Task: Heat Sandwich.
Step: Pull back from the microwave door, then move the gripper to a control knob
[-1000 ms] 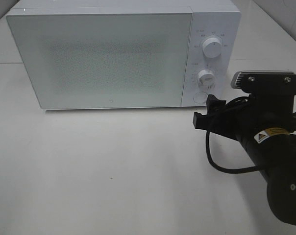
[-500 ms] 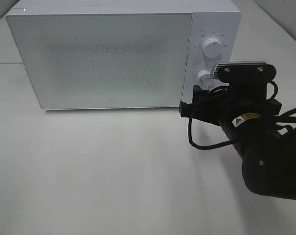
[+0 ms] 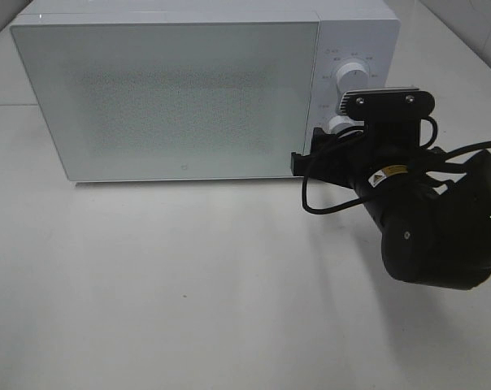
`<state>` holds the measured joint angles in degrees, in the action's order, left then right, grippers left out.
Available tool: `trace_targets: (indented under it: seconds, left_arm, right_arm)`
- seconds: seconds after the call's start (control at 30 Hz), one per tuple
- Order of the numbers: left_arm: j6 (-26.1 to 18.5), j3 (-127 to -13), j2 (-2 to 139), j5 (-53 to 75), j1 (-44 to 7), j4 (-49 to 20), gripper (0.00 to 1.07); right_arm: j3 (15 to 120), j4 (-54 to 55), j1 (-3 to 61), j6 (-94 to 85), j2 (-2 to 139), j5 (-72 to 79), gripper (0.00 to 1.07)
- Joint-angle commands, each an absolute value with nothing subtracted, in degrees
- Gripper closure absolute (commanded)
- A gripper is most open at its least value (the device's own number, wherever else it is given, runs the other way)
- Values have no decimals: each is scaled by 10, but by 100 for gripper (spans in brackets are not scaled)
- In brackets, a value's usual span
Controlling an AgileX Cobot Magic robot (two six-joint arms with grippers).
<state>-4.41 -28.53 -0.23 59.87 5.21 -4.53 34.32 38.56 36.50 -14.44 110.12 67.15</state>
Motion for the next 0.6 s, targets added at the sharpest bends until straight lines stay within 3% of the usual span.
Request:
trace_targets:
  seconds: [0.03,0.6]
  left_arm:
    - [-42,-282,-18,594,54,-50,9]
    - [-42,-282,-18,594,54,-50,9]
  right_arm:
    - [363,374,357,-144,1112,668,35]
    - [410,349,315,-144,1153,658,35]
